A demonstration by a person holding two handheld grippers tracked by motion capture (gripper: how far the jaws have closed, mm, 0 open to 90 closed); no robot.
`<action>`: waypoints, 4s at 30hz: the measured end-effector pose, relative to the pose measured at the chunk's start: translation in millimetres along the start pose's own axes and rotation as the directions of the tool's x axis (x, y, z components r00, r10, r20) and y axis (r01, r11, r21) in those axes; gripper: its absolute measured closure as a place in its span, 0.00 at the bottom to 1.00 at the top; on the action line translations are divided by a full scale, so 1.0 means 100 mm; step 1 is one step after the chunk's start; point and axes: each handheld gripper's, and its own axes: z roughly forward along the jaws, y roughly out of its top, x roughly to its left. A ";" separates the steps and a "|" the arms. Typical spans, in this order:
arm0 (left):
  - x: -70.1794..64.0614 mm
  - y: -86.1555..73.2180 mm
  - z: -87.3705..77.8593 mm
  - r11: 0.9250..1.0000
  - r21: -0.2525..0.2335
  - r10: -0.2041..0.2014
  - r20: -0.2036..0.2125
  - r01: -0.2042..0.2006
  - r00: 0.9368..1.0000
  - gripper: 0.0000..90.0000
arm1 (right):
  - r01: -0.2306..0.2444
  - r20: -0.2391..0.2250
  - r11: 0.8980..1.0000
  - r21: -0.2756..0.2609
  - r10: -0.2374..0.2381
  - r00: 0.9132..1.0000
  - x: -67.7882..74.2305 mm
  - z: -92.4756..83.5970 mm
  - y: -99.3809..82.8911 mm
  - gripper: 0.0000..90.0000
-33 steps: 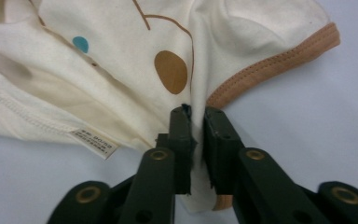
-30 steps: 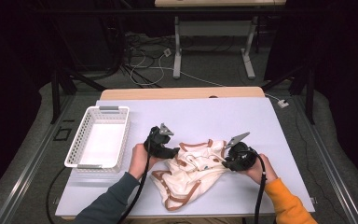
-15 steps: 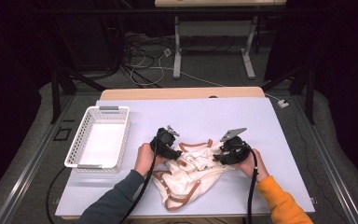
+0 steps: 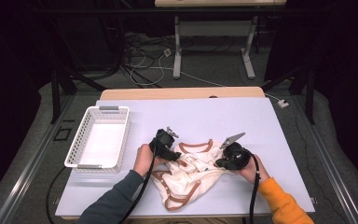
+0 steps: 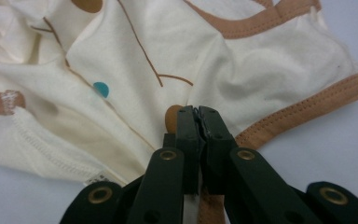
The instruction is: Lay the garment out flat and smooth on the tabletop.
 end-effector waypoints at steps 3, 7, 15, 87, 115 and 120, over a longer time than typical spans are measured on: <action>0.00 0.00 0.00 1.000 0.002 0.011 -0.004 -0.011 1.000 0.46 | 0.018 -0.002 1.000 0.011 -0.018 1.000 -0.01 -0.02 -0.01 0.97; 0.02 0.00 -0.03 1.000 -0.012 0.018 0.003 -0.018 1.000 0.41 | 0.003 -0.015 1.000 0.014 -0.003 1.000 0.02 -0.02 -0.02 0.97; 0.07 0.01 -0.16 0.995 -0.092 0.026 -0.004 -0.026 1.000 0.35 | 0.045 -0.011 0.998 0.034 -0.044 0.999 0.03 -0.04 -0.02 0.95; 0.12 0.15 0.03 0.996 0.059 0.053 0.120 -0.060 0.991 0.82 | -0.011 0.099 1.000 -0.029 0.013 0.995 -0.65 0.13 0.24 0.72; 0.19 0.36 -0.40 0.955 0.056 0.284 0.101 -0.290 0.954 0.95 | 0.182 0.154 0.982 -0.056 -0.172 0.973 -0.43 -0.26 0.54 0.89; 0.20 0.46 -0.48 0.932 0.079 0.348 0.080 -0.354 0.934 0.96 | 0.277 0.164 0.961 -0.014 -0.271 0.948 -0.39 -0.38 0.69 0.89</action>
